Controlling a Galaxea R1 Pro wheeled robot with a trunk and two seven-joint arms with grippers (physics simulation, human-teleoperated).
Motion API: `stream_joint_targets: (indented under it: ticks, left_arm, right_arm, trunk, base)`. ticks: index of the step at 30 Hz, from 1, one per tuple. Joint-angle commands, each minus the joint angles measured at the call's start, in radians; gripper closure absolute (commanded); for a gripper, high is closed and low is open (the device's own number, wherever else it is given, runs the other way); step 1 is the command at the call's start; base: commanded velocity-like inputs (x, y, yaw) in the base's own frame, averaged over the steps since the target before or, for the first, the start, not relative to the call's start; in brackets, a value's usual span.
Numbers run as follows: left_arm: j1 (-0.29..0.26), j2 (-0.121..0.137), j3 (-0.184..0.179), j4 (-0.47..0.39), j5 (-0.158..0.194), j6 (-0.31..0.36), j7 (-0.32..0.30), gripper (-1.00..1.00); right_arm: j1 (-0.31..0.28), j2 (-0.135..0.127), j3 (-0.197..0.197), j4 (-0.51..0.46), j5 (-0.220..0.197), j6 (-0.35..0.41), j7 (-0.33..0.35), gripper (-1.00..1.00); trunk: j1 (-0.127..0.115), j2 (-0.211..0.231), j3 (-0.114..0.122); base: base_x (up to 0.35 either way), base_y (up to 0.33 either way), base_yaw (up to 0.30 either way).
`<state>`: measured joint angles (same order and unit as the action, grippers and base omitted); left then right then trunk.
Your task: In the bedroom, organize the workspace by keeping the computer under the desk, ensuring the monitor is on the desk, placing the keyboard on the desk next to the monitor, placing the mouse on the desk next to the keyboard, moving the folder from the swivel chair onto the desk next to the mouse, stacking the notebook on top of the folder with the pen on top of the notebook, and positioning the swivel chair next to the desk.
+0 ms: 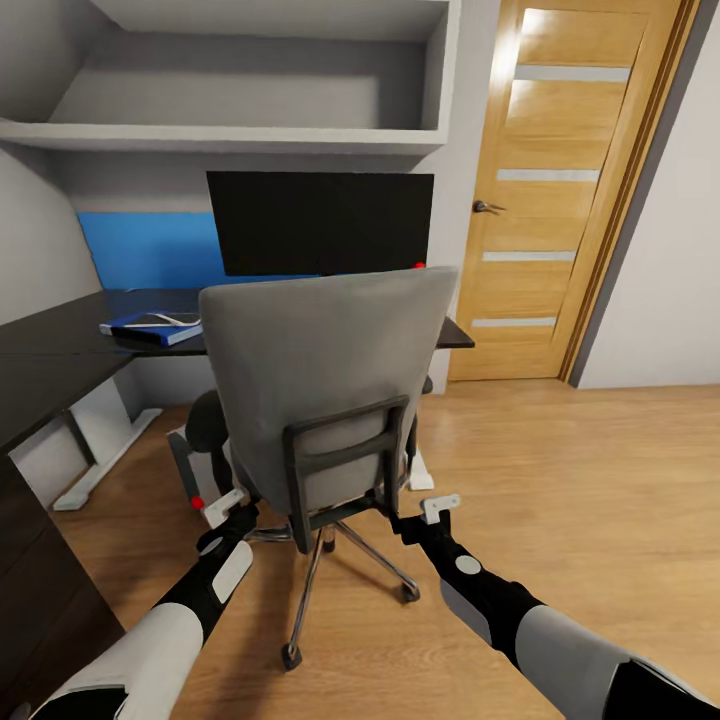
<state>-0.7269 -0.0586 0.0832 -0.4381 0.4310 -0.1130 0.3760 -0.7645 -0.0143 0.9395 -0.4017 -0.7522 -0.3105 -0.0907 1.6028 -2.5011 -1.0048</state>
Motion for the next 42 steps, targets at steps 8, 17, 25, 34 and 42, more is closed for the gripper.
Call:
stream_joint_targets:
  ticks: [8, 17, 25, 34, 42]
  left_arm:
    - [0.0, 0.0, 0.003, 0.001, 0.015, -0.005, -0.001, -1.0]
    - [0.0, -0.001, 0.003, 0.001, 0.015, -0.005, 0.0, -1.0]
    - [0.0, -0.001, 0.003, 0.001, 0.015, -0.007, 0.0, -1.0]
    - [0.0, 0.0, 0.003, 0.001, 0.015, -0.007, 0.0, -1.0]
    - [0.0, 0.0, 0.003, 0.001, 0.015, -0.006, 0.0, -1.0]
  right_arm:
    - [-0.001, -0.001, 0.008, -0.001, -0.006, -0.002, -0.008, -1.0]
    - [-0.001, -0.001, 0.008, -0.002, -0.006, -0.003, -0.007, -1.0]
    - [-0.001, -0.001, 0.01, -0.002, -0.003, -0.003, 0.012, -1.0]
    - [-0.001, -0.001, 0.01, -0.002, 0.038, -0.003, 0.068, -1.0]
    - [-0.001, -0.001, 0.01, 0.0, 0.042, -0.003, 0.07, -1.0]
  trunk:
    - [0.0, 0.0, -0.001]
    - [0.0, 0.0, -0.001]
    - [0.0, 0.0, -0.001]
    - [0.0, 0.0, -0.001]
    - [0.0, 0.0, -0.001]
  base:
    - [0.131, 0.0, 0.0]
    - [0.073, 0.0, 0.0]
    - [0.001, 0.0, 0.0]
    - [0.0, 0.0, 0.0]
    - [-0.118, 0.0, 0.0]
